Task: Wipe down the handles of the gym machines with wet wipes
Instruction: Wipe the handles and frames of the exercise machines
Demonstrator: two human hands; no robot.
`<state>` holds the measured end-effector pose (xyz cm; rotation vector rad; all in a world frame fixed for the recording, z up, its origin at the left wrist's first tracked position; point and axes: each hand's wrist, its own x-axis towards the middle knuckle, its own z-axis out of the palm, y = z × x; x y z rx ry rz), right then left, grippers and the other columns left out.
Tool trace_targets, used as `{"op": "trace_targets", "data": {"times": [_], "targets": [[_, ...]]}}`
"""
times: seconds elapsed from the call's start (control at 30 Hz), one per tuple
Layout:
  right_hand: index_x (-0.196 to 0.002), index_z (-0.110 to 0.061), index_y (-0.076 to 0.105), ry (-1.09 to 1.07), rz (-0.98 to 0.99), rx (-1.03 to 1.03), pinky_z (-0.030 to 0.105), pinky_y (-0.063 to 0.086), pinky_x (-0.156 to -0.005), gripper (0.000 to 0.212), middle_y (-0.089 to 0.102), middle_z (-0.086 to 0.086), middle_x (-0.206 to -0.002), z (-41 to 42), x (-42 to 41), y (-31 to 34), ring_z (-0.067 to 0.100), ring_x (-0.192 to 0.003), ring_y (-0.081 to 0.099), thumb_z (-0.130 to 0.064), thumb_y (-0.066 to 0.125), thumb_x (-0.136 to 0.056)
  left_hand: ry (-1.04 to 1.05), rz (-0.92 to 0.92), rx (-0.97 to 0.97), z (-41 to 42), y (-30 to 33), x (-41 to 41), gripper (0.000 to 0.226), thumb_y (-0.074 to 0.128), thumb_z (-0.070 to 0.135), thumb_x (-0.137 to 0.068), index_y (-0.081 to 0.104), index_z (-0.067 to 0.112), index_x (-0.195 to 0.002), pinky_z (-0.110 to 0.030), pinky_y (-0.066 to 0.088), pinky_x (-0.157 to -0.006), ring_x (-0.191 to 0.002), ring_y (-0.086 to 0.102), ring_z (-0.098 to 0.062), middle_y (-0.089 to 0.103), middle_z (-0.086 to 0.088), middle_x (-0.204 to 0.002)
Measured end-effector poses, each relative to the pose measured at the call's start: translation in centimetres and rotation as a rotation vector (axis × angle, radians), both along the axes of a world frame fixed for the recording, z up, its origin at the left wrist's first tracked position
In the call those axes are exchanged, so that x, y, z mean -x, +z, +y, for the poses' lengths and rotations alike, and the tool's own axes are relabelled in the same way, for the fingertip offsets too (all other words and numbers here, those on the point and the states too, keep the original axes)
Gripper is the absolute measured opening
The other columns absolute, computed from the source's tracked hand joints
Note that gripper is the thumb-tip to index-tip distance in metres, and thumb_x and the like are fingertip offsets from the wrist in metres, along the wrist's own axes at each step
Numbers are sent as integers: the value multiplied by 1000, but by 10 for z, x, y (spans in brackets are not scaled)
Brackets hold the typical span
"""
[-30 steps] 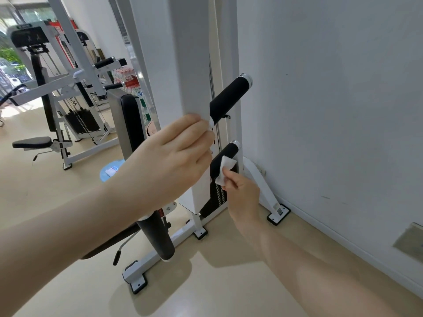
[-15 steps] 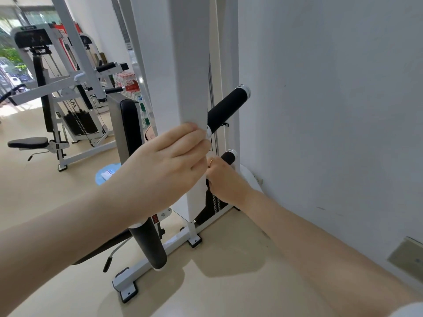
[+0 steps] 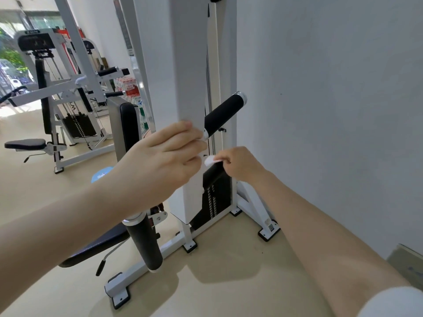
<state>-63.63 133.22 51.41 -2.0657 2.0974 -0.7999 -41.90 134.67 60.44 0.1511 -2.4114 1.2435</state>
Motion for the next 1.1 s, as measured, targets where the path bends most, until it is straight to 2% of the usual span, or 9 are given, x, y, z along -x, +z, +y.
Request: {"op": "trace_targets", "data": {"times": [0.07,0.17,0.27,0.33,0.47,0.57,0.63,0.8,1.1], "targets": [[-107,-6,65,-40,-35,140,27,46,-92,25,68,12,-103,5,-9,-13,17,-96,62,-6,44,-93,-1,6,-11,1,0,0,26,43,7,-87,70,10,-87,-33,9,-116,-120,41,-23,67,-7,-112],[-84,-20,67,81,-258,170,11,46,-76,16,64,-11,-77,23,-37,-16,-10,-74,56,-13,55,-91,1,2,-4,1,0,0,30,41,6,-88,70,10,-85,-33,9,-116,-118,42,-23,67,-8,-111],[-90,-22,67,-94,-832,400,19,50,-74,7,66,-9,-81,48,-42,6,4,-76,60,-19,62,-87,-6,-17,-7,-1,0,1,29,42,6,-87,70,10,-86,-33,8,-116,-118,42,-24,68,-8,-110],[-86,-24,63,-250,-933,695,12,47,-69,7,62,-10,-80,60,-37,27,6,-73,57,-17,62,-87,-21,-13,-12,-3,-1,1,29,42,7,-86,71,11,-85,-33,8,-116,-117,43,-23,68,-7,-108],[-91,-13,65,-268,-479,915,7,42,-80,9,65,-12,-97,52,-49,56,5,-90,57,-20,60,-87,-32,16,-26,-6,4,-1,39,30,2,-92,69,8,-92,-35,10,-115,-117,45,-26,66,-12,-114],[-108,-7,68,0,-135,793,31,50,-92,30,68,4,-113,40,-61,40,17,-104,63,-18,48,-89,-25,34,-13,-7,4,-6,54,13,3,-97,68,5,-97,-39,18,-114,-113,55,-31,66,-15,-111],[-113,-7,66,-19,11,815,39,51,-91,34,67,8,-116,36,-48,33,23,-103,64,-12,46,-86,-6,46,5,-9,1,-9,52,14,3,-98,65,3,-104,-41,20,-112,-115,53,-32,65,-16,-114],[-114,-5,65,-245,-116,746,48,55,-83,30,67,13,-113,22,-27,30,29,-102,66,0,55,-85,-18,165,46,-15,-2,-13,27,44,7,-94,61,4,-115,-41,17,-114,-131,34,-31,53,-17,-133],[-116,-4,63,-274,-169,844,47,56,-80,45,67,13,-114,21,-36,42,29,-100,66,-21,35,-86,50,429,-44,-9,-5,-7,46,56,29,-86,49,11,-128,-41,15,-115,-138,11,-32,16,-20,-148]]}}
